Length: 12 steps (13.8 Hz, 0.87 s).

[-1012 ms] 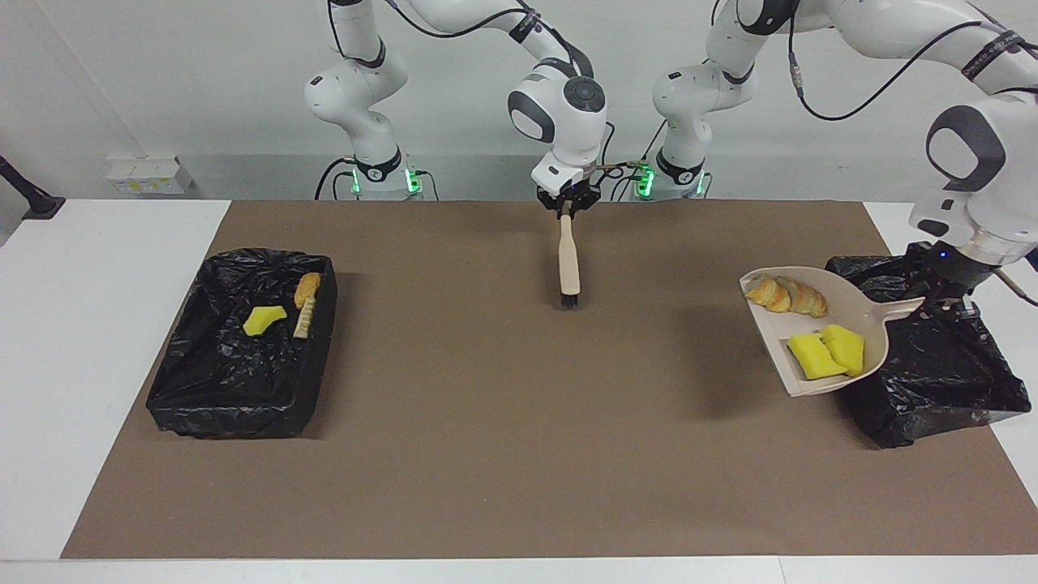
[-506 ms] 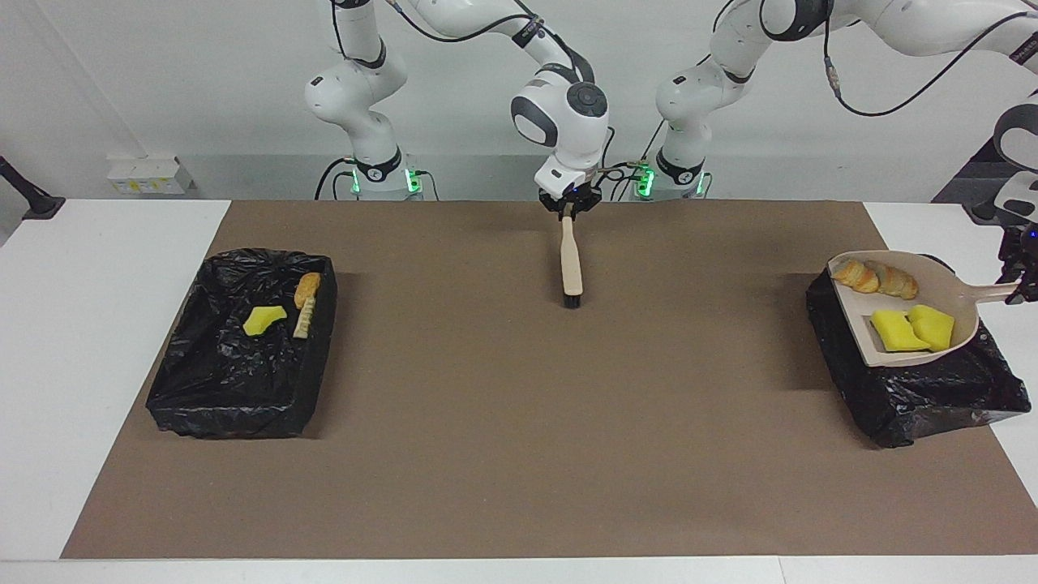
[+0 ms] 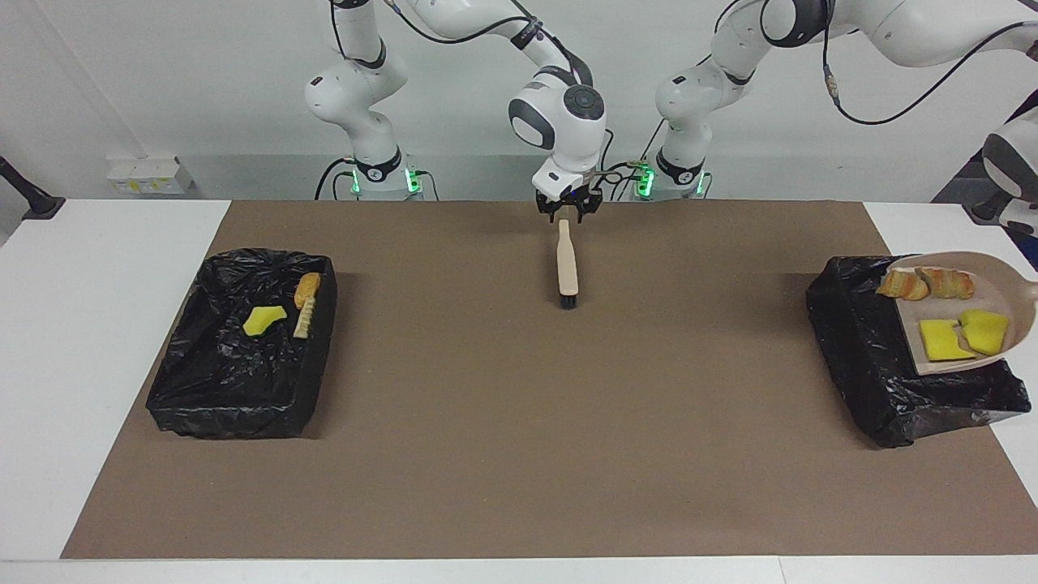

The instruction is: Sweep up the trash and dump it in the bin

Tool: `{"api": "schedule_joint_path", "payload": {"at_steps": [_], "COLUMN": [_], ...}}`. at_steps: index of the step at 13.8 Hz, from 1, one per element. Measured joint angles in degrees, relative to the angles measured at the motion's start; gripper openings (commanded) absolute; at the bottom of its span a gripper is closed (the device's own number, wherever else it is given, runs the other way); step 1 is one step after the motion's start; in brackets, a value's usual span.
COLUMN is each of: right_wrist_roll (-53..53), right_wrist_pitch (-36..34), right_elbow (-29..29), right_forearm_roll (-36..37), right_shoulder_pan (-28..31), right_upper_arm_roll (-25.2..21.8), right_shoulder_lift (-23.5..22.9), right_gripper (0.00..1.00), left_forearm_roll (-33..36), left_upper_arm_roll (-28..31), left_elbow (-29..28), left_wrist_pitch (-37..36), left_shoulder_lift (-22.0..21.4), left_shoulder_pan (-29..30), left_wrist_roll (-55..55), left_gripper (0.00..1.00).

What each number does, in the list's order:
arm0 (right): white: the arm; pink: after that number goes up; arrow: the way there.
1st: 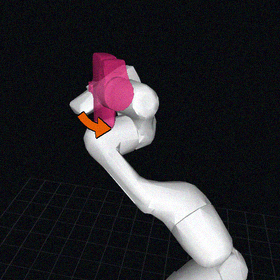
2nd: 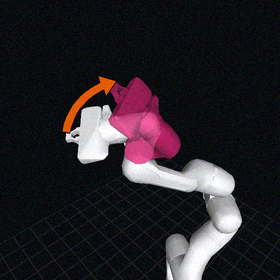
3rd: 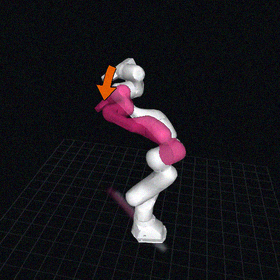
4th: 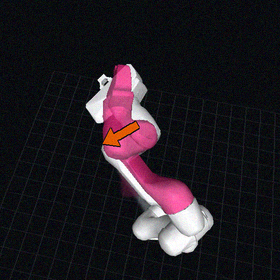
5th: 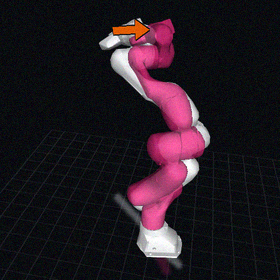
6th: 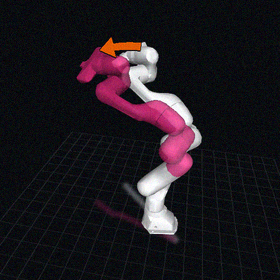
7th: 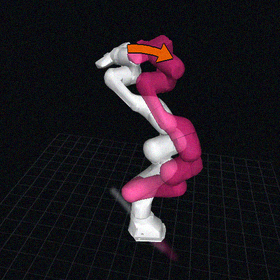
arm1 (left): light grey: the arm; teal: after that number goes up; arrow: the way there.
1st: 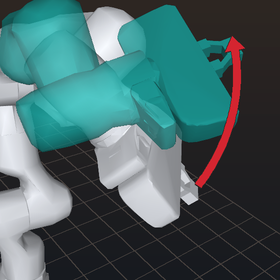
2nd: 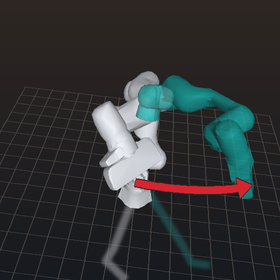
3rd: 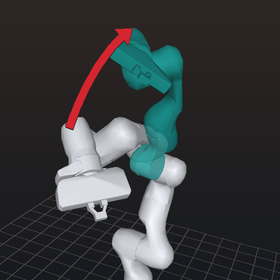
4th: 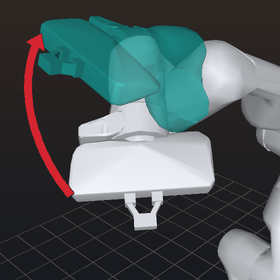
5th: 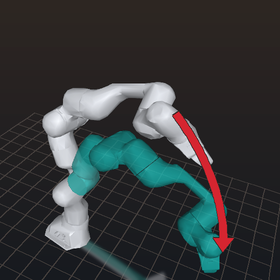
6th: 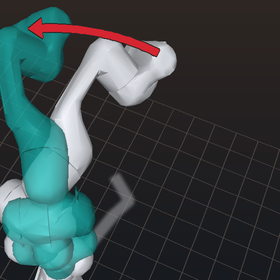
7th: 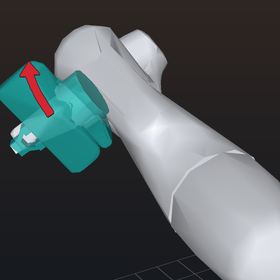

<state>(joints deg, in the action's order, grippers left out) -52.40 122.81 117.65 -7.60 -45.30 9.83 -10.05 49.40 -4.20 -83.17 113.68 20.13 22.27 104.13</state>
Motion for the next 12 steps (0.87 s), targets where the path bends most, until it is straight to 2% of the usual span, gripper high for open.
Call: {"api": "schedule_joint_path", "payload": {"at_steps": [2, 4, 6, 9, 12], "right_wrist_roll": [-0.01, 0.01, 0.74, 3.36, 6.94], "right_wrist_pitch": [0.23, 0.30, 0.36, -0.21, -5.85], "right_elbow": [-1.44, -3.32, -5.26, -7.55, -8.59], "right_forearm_roll": [0.01, 0.10, 0.13, 0.15, 2.03], "right_shoulder_pan": [1.29, 4.33, 8.13, 14.06, 19.65], "right_upper_arm_roll": [-0.22, -0.37, -0.45, -0.61, -0.84], "right_shoulder_lift": [-0.14, -0.12, 0.19, 2.55, 7.39], "right_gripper": [1.00, 1.00, 1.00, 1.00, 1.00], "left_forearm_roll": [8.76, 15.64, 18.21, 23.09, 23.72], "left_upper_arm_roll": [-0.03, -0.11, -0.09, -0.09, -0.28], "left_elbow": [-2.22, -6.77, -10.67, -12.70, -13.00], "left_wrist_pitch": [-0.61, -1.30, -3.17, -7.80, -9.07], "left_shoulder_lift": [-0.88, -3.43, -6.94, -11.30, -14.78], "left_shoulder_pan": [-2.17, -4.35, -5.34, -6.04, -6.43], "left_wrist_roll": [-5.31, -13.05, -17.01, -17.71, -17.72], "left_gripper": [0.00, 0.00, 0.00, 0.00, 0.00]}}
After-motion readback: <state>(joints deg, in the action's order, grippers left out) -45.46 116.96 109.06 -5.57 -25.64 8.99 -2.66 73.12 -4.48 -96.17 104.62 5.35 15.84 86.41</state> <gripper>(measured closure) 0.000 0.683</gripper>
